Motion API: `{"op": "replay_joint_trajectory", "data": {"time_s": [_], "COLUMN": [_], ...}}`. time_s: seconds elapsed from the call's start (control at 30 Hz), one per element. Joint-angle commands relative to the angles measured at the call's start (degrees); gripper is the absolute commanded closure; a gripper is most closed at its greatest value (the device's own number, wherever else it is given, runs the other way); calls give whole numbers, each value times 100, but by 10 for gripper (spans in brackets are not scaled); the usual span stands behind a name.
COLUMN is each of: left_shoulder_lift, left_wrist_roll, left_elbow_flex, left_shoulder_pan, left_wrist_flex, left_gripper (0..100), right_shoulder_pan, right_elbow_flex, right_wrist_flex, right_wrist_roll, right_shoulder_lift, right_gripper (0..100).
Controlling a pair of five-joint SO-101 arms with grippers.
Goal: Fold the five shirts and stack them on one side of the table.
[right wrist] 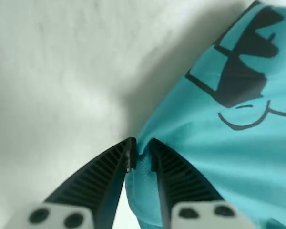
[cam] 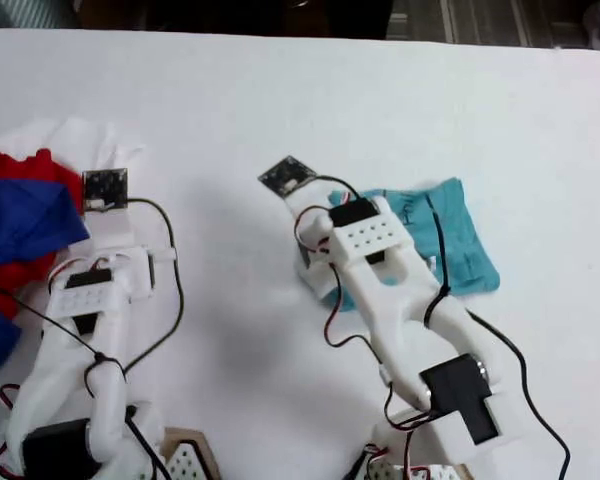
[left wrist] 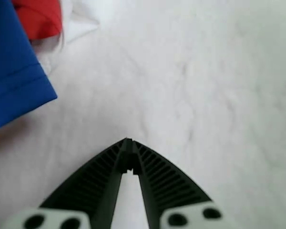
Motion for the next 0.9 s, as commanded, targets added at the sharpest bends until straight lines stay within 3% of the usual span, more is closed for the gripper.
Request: {"op": "replay_joint_trajectory", "data": {"time_s": [0.0,0.5,0.67,0.87], "left_shoulder_lift": [9,9,9,9], "left_wrist_roll": [18,18,18,18], "left_elbow_flex": [-84,-84,-84,-84], "left_shoulder_pan": [44,44,44,44], "left_wrist_flex": [-105,-105,-105,-105], "left_gripper": [974,974,974,974], "right_shoulder_pan": [-48,295,567,602], "right_elbow_flex": [44,9,-571,-791], "right_wrist_flex": [-171,-119,374,593], "right_wrist_roll": [-53,-53,-220,-290], "right_shoulder_lift": [-295,-365,-365,-312], "right_gripper": [915,907,819,824]}}
